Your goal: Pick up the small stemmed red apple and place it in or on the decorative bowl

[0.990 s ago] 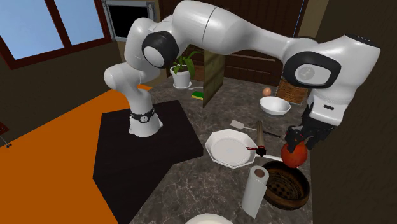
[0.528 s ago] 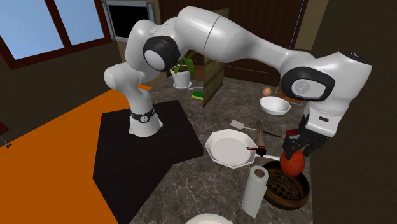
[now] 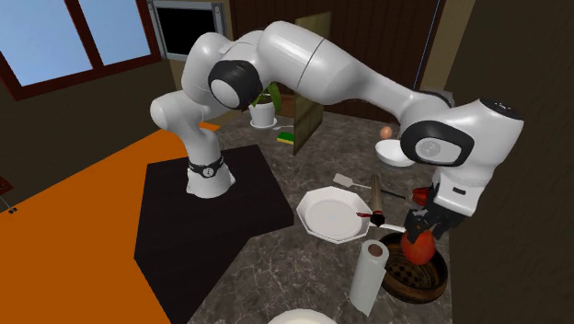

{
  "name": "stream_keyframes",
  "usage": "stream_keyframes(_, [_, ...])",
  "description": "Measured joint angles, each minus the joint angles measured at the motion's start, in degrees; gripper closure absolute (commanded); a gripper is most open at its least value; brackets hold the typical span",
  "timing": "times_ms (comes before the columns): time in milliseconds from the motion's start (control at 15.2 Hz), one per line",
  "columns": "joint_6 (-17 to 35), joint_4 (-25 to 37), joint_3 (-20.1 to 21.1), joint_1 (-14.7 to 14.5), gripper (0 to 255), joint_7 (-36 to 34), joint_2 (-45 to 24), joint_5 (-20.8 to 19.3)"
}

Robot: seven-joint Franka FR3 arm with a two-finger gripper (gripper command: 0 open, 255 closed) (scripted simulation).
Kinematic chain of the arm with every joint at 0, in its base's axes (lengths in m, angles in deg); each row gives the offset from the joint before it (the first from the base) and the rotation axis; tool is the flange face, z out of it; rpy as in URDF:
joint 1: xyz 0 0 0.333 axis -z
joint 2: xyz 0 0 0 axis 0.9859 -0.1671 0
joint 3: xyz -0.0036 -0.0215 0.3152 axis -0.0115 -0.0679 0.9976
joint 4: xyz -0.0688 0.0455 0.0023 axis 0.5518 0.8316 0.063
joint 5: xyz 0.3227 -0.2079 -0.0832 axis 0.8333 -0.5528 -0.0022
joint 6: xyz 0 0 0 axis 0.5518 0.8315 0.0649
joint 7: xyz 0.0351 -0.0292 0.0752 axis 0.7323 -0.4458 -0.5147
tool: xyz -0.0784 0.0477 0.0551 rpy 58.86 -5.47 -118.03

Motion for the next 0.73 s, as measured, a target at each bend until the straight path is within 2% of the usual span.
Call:
stream_keyframes(594, [2.0, -0.8, -0.4, -0.1, 255, -0.3, -1.2, -0.5])
stream_keyframes(660, [2.0, -0.8, -0.4, -0.1, 0, -0.3, -1.2, -0.5])
stream_keyframes(726, [2.0, -0.8, -0.4, -0.1, 0, -0.3, -1.2, -0.5])
